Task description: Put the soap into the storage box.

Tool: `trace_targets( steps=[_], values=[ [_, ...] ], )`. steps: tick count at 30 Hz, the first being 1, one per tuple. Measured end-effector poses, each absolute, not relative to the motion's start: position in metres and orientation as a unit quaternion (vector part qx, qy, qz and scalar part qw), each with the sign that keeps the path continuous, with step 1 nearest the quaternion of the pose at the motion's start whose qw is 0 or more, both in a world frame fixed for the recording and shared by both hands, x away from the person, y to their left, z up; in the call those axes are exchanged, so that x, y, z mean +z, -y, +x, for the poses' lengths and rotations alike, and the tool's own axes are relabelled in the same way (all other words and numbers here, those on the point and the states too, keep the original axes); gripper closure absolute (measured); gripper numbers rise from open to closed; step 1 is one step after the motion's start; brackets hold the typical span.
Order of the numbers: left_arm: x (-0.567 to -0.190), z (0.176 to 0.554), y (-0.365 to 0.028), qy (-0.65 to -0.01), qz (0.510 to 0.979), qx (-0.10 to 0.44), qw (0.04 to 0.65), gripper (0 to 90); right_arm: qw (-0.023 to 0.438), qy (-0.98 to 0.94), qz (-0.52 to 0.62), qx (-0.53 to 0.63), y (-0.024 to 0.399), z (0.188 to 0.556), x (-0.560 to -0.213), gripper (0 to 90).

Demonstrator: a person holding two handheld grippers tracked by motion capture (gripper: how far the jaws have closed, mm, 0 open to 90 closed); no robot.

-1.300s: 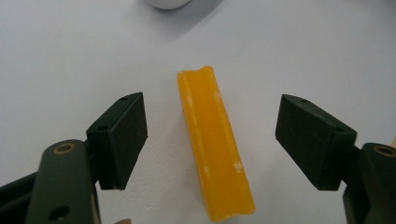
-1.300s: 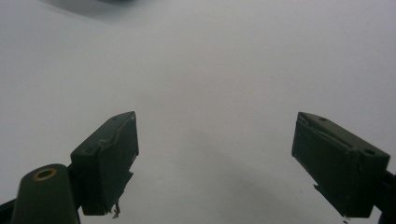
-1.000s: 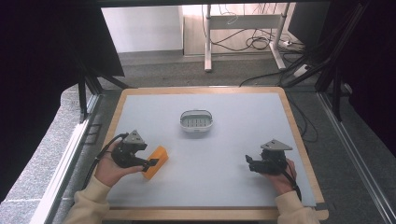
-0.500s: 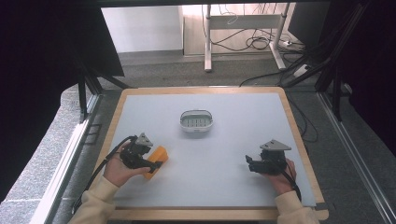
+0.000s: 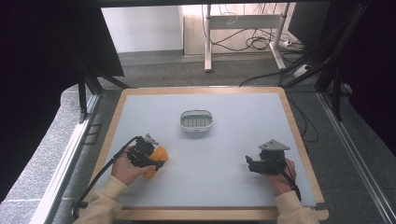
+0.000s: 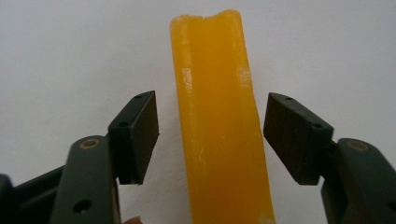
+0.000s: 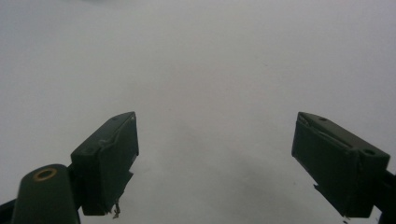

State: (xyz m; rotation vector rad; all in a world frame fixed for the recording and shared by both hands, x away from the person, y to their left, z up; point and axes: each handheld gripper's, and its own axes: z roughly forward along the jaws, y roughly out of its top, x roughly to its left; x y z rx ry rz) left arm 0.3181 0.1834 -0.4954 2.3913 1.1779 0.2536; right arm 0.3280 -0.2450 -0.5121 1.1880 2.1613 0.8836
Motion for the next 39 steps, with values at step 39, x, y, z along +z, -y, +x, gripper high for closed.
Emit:
trace_targets(
  steps=[39],
  values=[
    [-0.481,0.317,-0.189,-0.420,0.871,0.073,0.244,62.1,0.263,-0.795,0.444,0.318,0.246,0.329,-0.513,15.3]
  ],
)
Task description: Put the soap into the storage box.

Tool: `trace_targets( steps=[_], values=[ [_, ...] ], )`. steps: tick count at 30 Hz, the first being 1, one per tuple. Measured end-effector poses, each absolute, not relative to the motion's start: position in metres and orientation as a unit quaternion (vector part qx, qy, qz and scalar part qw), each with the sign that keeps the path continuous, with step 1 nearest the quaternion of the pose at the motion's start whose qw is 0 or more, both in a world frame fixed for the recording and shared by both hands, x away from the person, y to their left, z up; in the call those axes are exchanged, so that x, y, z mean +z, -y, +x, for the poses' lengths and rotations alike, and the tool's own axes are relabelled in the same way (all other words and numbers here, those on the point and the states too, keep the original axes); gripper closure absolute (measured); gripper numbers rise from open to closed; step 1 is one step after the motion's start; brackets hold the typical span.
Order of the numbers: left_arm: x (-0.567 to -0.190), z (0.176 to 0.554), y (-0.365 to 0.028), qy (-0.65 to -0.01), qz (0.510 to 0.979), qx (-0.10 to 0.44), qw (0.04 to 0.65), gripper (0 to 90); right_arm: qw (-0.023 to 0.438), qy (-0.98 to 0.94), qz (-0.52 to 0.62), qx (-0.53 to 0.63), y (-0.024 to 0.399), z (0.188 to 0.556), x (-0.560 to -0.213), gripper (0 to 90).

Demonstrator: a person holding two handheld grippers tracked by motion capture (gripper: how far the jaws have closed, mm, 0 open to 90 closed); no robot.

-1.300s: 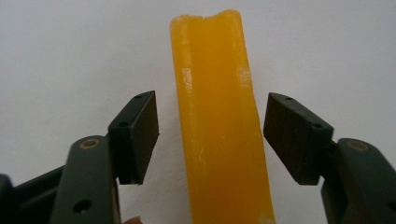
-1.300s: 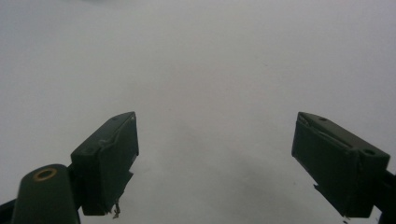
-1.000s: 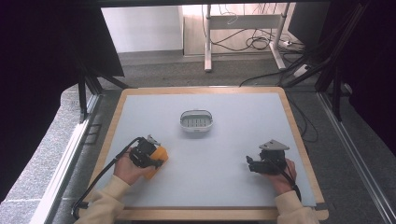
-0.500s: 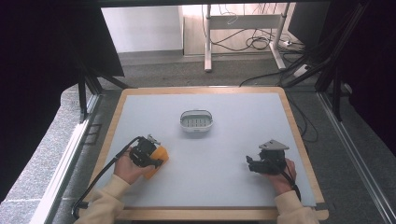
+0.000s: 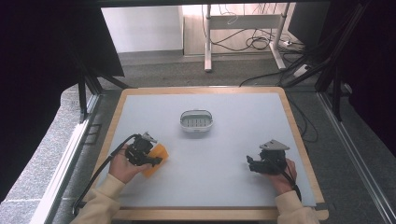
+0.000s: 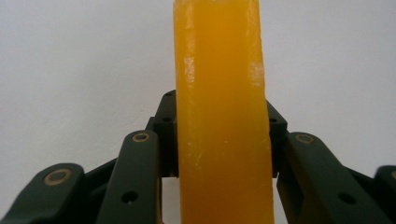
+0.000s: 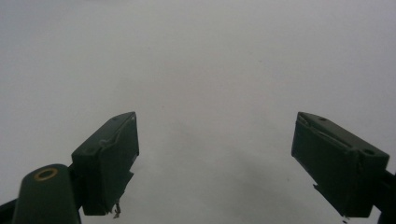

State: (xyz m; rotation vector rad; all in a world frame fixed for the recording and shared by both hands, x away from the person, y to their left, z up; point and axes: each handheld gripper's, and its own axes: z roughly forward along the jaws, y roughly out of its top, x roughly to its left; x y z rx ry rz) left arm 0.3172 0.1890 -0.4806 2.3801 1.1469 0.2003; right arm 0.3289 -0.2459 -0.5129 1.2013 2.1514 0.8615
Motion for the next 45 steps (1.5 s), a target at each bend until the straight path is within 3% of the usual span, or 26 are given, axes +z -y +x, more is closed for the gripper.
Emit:
trace_targets(
  steps=[45],
  values=[
    [-0.448,0.318,-0.184,-0.371,0.875,0.077,0.301,62.1,0.264,-0.795,0.441,0.323,0.244,0.326,-0.511,15.3]
  ],
)
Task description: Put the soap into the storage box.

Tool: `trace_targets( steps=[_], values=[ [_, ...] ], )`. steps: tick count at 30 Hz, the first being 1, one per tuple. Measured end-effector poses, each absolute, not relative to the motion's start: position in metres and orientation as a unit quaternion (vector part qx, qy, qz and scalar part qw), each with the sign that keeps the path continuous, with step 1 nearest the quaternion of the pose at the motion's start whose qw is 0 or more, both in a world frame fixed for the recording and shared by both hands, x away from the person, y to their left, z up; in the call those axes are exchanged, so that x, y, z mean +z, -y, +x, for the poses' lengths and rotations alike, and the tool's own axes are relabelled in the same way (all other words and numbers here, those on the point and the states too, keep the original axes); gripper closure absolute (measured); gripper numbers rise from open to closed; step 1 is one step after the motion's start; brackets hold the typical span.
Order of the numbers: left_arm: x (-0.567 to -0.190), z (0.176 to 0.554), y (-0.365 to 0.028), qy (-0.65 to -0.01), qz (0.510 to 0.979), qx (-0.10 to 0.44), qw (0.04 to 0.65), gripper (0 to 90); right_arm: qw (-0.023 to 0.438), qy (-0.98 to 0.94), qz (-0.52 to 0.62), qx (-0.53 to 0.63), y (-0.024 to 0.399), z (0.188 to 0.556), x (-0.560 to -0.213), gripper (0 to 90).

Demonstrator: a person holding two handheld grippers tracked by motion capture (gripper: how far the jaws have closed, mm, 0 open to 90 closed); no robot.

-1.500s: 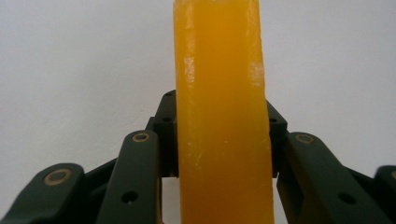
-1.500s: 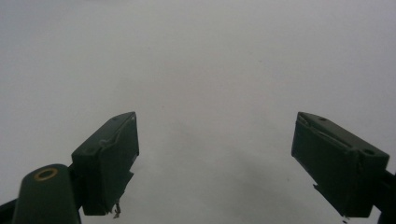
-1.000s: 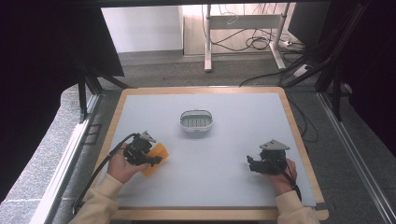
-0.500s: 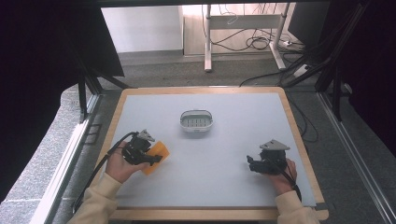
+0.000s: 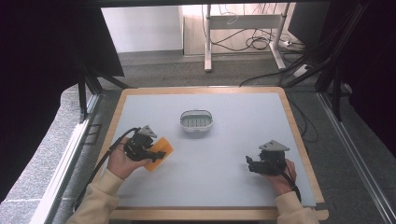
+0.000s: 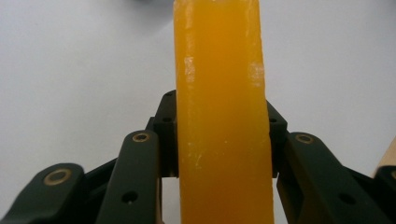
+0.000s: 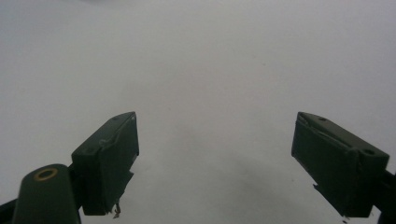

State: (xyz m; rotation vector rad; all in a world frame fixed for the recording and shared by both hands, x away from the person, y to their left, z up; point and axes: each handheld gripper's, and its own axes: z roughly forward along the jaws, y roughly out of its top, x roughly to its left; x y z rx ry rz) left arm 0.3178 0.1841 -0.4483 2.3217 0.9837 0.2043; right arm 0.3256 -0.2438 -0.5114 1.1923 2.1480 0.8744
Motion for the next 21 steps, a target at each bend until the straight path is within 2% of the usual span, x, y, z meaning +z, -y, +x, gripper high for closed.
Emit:
trace_targets(
  steps=[21],
  values=[
    [-0.430,0.331,-0.162,-0.331,0.888,0.076,0.309,62.1,0.264,-0.795,0.440,0.324,0.244,0.326,-0.511,15.3]
  ],
)
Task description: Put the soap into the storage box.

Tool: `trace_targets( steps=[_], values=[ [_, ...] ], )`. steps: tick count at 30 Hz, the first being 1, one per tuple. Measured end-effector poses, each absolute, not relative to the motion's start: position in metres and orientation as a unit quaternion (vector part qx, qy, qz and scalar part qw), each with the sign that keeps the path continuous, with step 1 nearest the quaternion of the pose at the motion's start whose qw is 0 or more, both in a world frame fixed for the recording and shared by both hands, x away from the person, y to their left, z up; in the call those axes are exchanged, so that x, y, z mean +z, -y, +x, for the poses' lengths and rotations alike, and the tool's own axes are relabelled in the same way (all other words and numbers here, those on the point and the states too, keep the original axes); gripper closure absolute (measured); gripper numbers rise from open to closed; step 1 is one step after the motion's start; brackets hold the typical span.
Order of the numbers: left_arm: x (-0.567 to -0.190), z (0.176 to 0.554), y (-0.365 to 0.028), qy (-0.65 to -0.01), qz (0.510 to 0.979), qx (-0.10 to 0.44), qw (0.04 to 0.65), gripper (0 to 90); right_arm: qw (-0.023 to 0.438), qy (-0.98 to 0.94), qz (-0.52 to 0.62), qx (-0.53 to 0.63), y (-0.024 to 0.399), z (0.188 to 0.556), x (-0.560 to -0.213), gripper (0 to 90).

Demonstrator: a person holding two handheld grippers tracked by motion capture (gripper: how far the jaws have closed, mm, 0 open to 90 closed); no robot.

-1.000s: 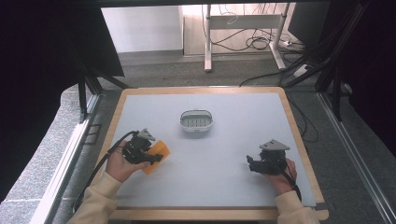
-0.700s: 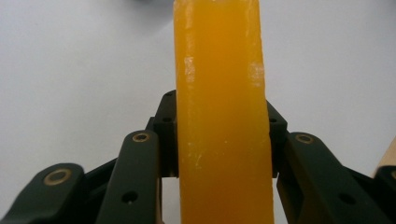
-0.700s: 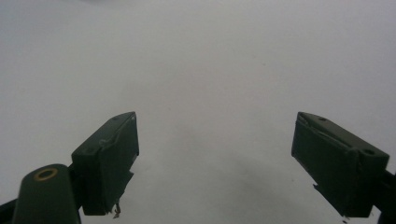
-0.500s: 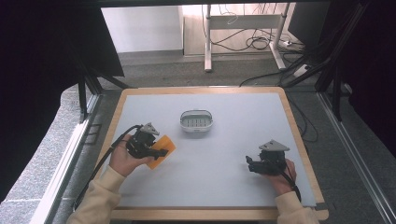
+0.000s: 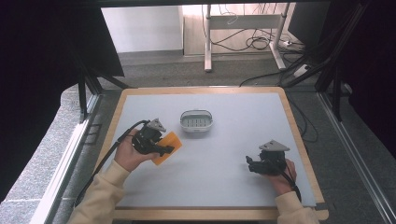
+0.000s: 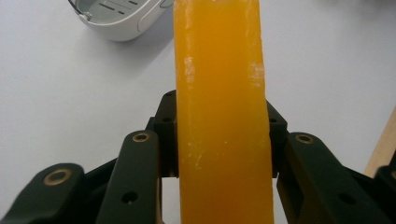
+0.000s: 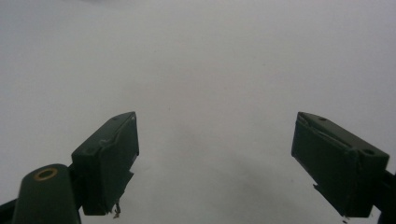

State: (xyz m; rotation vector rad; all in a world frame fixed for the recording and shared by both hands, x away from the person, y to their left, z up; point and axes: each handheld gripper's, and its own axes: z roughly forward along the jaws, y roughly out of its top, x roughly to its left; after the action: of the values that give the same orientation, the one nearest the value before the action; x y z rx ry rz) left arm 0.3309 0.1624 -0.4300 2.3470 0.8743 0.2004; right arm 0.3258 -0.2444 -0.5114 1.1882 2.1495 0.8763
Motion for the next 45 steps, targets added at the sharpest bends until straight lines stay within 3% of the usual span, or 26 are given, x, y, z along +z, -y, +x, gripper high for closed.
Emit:
trace_targets(
  steps=[45],
  values=[
    [-0.417,0.381,-0.151,-0.272,0.912,0.090,0.294,62.1,0.263,-0.794,0.449,0.316,0.248,0.328,-0.514,15.3]
  ],
)
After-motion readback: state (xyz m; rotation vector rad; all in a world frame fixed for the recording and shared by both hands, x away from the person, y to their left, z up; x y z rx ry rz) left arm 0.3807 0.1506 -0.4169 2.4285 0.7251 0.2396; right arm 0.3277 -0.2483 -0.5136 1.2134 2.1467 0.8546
